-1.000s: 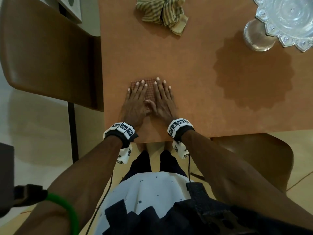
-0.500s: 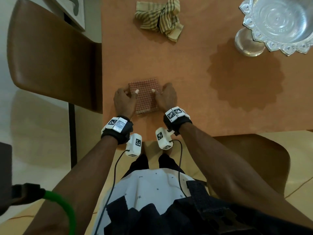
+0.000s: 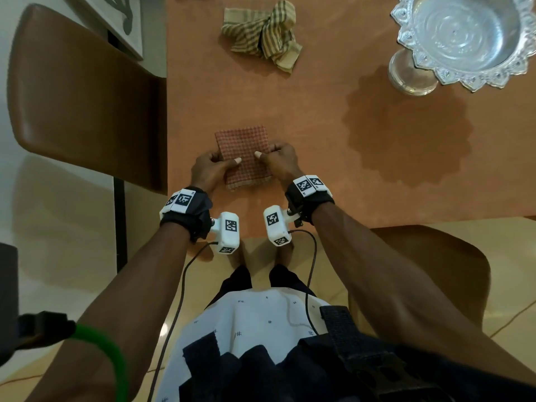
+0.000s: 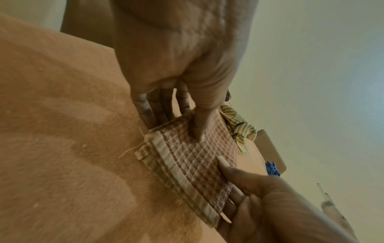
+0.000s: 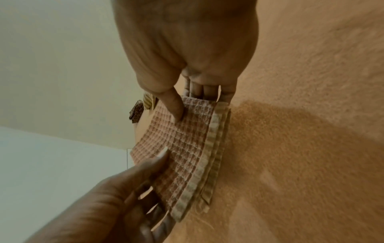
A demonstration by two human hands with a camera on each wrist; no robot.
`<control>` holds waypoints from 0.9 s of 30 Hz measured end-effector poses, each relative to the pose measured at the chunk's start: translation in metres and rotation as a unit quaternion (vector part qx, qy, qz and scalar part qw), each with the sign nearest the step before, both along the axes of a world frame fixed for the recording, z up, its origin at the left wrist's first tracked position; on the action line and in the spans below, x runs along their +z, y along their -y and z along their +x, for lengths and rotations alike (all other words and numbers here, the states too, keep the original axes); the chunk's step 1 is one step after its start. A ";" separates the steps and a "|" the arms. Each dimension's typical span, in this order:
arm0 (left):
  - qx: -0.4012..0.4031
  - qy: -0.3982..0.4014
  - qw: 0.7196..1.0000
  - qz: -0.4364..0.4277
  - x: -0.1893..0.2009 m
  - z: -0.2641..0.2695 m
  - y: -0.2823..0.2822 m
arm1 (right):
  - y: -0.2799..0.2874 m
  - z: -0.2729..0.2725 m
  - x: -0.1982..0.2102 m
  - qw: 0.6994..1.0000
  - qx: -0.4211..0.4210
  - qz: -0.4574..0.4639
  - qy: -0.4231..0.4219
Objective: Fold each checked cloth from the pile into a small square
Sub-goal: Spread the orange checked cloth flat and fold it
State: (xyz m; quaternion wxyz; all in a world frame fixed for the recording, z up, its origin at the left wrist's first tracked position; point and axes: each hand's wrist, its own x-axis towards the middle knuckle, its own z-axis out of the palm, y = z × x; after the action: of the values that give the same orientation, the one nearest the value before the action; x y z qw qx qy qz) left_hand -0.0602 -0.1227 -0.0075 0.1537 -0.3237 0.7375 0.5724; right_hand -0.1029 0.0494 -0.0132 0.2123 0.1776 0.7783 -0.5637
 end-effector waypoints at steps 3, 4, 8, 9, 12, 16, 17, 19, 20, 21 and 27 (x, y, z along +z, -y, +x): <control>0.022 -0.019 0.995 0.091 0.008 -0.001 -0.007 | -0.010 -0.002 0.004 0.998 -0.026 -0.050 0.010; 0.029 -0.023 0.993 0.115 0.011 0.000 -0.010 | -0.015 -0.004 0.007 0.998 -0.030 -0.060 0.013; 0.014 -0.006 0.984 0.175 0.018 -0.002 -0.014 | -0.027 -0.007 0.014 0.994 -0.037 -0.100 0.021; 0.004 0.006 0.985 0.171 0.018 -0.004 -0.015 | -0.029 -0.007 0.019 0.994 -0.032 -0.107 0.019; -0.039 0.046 0.985 0.160 0.024 -0.009 -0.022 | -0.033 -0.008 0.029 0.989 -0.024 -0.145 0.012; -0.030 0.054 0.981 0.183 0.025 -0.016 -0.031 | -0.039 -0.013 0.039 0.981 -0.020 -0.194 0.009; -0.014 0.039 0.983 0.177 0.024 -0.018 -0.033 | -0.042 -0.015 0.040 0.980 -0.022 -0.198 0.009; 0.010 -0.003 0.988 0.151 0.023 -0.021 -0.038 | -0.047 -0.018 0.039 0.982 -0.024 -0.188 0.016; 0.016 -0.024 0.990 0.141 0.023 -0.022 -0.040 | -0.049 -0.019 0.038 0.984 -0.027 -0.172 0.020; 0.020 -0.045 0.990 0.132 0.023 -0.023 -0.042 | -0.051 -0.020 0.034 0.987 -0.034 -0.157 0.020; -0.016 -0.122 0.991 0.058 0.017 -0.023 -0.050 | -0.070 -0.013 0.036 0.997 -0.006 -0.064 -0.045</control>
State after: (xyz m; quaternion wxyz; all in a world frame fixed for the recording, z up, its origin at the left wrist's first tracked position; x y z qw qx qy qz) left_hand -0.0833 -0.0731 0.0098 0.0906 -0.2300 0.7218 0.6465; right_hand -0.1155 0.1192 0.0228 0.1844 0.1425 0.7483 -0.6211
